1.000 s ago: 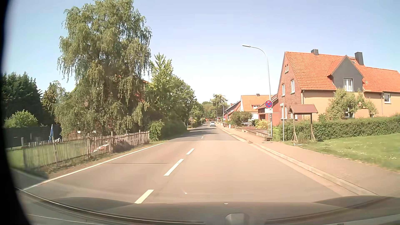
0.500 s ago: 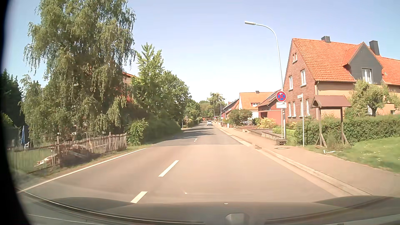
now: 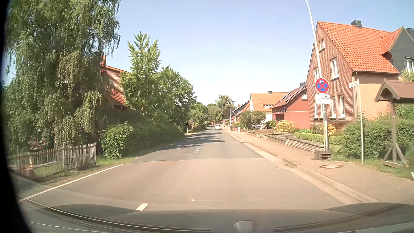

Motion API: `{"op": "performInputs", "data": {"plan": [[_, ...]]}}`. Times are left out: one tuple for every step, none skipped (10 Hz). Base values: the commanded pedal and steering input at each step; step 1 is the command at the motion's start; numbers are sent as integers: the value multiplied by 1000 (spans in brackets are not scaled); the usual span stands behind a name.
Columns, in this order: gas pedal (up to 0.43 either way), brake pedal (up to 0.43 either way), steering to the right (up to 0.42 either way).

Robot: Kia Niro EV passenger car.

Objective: Follow the waypoints while adhering to traffic rules and regulations

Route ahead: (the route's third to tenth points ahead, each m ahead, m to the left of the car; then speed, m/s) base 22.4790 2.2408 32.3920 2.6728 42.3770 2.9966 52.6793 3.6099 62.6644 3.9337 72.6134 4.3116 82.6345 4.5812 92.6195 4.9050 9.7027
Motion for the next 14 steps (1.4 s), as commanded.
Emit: {"op": "performInputs", "data": {"plan": [[118,6,-8],[130,6,-8],[130,6,-11],[130,6,-13],[130,6,-13],[130,6,-13],[130,6,-12],[130,6,-12],[118,6,-12],[118,6,-11],[118,6,-11],[98,6,-11],[87,6,-11],[87,6,-11]]}}
